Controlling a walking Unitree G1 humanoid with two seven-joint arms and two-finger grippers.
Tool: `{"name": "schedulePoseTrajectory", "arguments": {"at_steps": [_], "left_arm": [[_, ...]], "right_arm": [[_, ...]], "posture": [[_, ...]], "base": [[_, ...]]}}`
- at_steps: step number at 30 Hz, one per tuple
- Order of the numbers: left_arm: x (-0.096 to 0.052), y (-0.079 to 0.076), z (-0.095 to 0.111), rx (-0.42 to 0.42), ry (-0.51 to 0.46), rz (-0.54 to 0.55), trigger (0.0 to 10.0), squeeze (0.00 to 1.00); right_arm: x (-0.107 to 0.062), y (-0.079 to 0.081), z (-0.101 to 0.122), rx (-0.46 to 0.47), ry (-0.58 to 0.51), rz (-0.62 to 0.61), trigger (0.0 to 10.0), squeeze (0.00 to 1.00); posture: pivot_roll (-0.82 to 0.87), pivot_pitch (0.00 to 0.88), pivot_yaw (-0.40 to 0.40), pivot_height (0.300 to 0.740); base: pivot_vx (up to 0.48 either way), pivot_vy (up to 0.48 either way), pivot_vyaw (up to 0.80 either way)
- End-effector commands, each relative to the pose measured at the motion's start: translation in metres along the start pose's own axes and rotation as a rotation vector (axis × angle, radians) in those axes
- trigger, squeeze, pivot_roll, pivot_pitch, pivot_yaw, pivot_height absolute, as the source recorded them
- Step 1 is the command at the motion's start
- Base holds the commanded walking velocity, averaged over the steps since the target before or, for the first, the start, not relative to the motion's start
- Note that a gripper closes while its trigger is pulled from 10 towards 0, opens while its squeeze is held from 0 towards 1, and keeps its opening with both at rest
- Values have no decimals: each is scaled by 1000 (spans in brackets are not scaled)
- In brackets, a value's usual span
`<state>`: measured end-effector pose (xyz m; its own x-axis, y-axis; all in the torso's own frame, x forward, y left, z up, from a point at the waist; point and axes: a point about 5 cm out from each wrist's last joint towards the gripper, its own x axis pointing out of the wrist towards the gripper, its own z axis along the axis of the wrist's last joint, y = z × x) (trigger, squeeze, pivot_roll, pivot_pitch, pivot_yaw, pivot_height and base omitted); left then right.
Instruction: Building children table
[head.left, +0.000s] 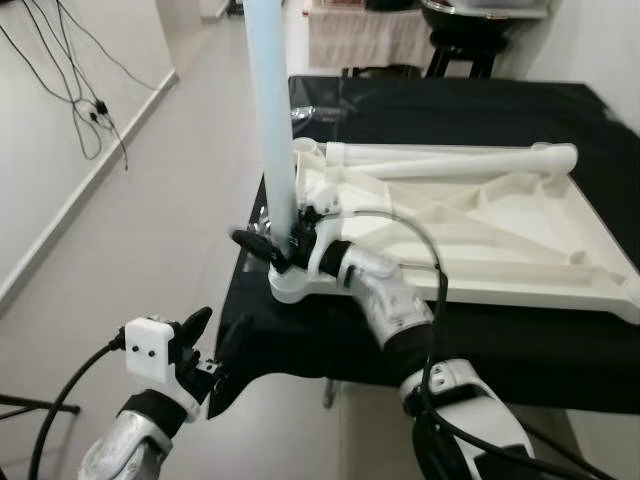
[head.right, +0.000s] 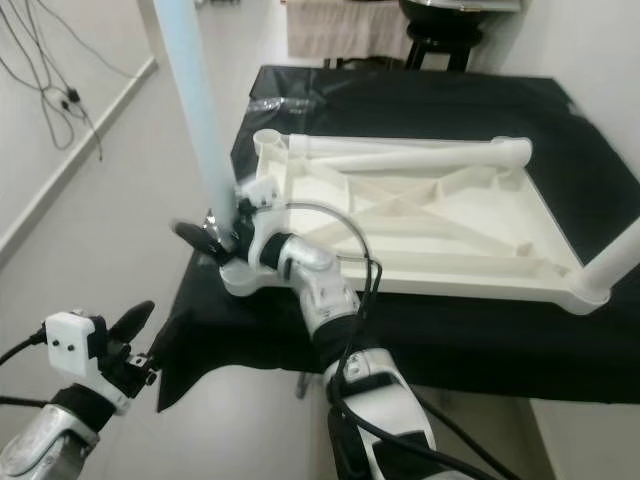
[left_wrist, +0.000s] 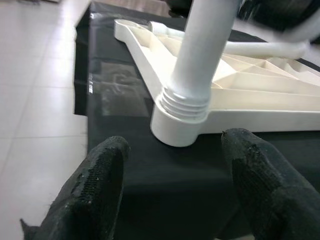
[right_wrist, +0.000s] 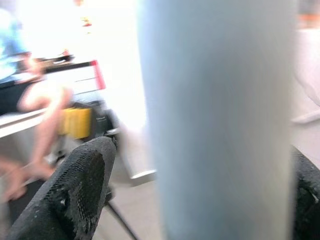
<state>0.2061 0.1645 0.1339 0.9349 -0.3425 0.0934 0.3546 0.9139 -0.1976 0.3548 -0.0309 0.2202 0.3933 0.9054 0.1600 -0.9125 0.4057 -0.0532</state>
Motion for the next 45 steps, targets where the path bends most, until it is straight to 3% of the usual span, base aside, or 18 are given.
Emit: {"name": "schedulePoseTrajectory", "arguments": {"at_steps": [1, 9, 10, 11, 12, 22, 24, 27, 28, 29, 32, 33, 35, 39, 40, 41, 42, 45], "left_arm": [[-2, 1, -5, -2, 35, -13, 10000, 0], [-1, -3, -8, 21, 50, -84, 10000, 0], [-1, -3, -9, 22, 52, -89, 10000, 0], [-1, -3, -9, 22, 52, -89, 10000, 0], [-1, -3, -9, 22, 54, -90, 10000, 0], [-2, -3, -11, 19, 65, -91, 10000, 0], [-3, -3, -10, 20, 63, -88, 10000, 0], [-4, -3, -9, 20, 60, -84, 10000, 0], [-6, -1, -7, 20, 56, -77, 10000, 0], [-7, 0, -5, 19, 52, -72, 10000, 0], [-7, 0, -5, 19, 52, -72, 10000, 0], [-8, 1, -4, 18, 50, -69, 10000, 0], [-6, 2, -3, 16, 57, -79, 10000, 0], [-5, 2, -4, 14, 60, -83, 10000, 0], [-4, 2, -4, 17, 60, -78, 10000, 0], [-4, 2, -4, 17, 60, -78, 10000, 0], [-4, 3, -4, 20, 54, -67, 10000, 0], [-4, 3, -5, 22, 48, -54, 10000, 0]], "right_arm": [[-2, 3, -8, 32, 26, 41, 10000, 0], [-11, -8, -10, -2, 139, 225, 10000, 0], [-10, -12, -11, 3, 161, 216, 3529, 0], [-10, -12, -11, 3, 161, 216, 3529, 0], [-8, -15, -15, 8, 185, 202, 0, 0], [-15, -19, -22, 35, 208, 221, 0, 0], [-38, -27, -31, -26, 242, 111, 0, 0], [-46, -28, -39, -41, 275, 9, 0, 0], [-46, -26, -53, -37, 284, -420, 0, 0], [-57, -9, -69, 31, 319, -717, 0, 0], [-57, -9, -69, 31, 319, -717, 0, 0], [-56, 21, -81, 98, 345, -702, 0, 0], [-45, 42, -89, 112, 334, -586, 0, 0], [-39, 41, -87, 67, 317, -536, 0, 0], [-28, 29, -81, 16, 300, -501, 10000, 0], [-28, 29, -81, 16, 300, -501, 10000, 0], [-22, 25, -75, 13, 273, -438, 10000, 1000], [-12, 22, -64, 26, 218, -309, 10000, 1000]], "posture": [[91, 103, -18, 740], [94, 89, -18, 740], [95, 83, -17, 740], [95, 83, -17, 740], [94, 84, -15, 740], [73, 89, -3, 740], [61, 110, -16, 740], [58, 114, -17, 740], [32, 133, -2, 740], [6, 146, 22, 740], [6, 146, 22, 740], [5, 147, 28, 740], [12, 130, 34, 740], [26, 134, 23, 740], [35, 128, 17, 740], [35, 128, 17, 740], [42, 126, 13, 740], [44, 122, 10, 740]], "base": [[0, 0, 0], [0, 0, 0], [0, 0, 0], [0, 0, 0], [0, 0, 0], [0, 0, 0], [0, 0, 0], [0, 0, 0], [0, 0, 0], [0, 0, 0], [0, 0, 0], [0, 0, 0], [0, 0, 0], [0, 0, 0], [0, 0, 0], [0, 0, 0], [0, 0, 0], [0, 0, 0]]}}
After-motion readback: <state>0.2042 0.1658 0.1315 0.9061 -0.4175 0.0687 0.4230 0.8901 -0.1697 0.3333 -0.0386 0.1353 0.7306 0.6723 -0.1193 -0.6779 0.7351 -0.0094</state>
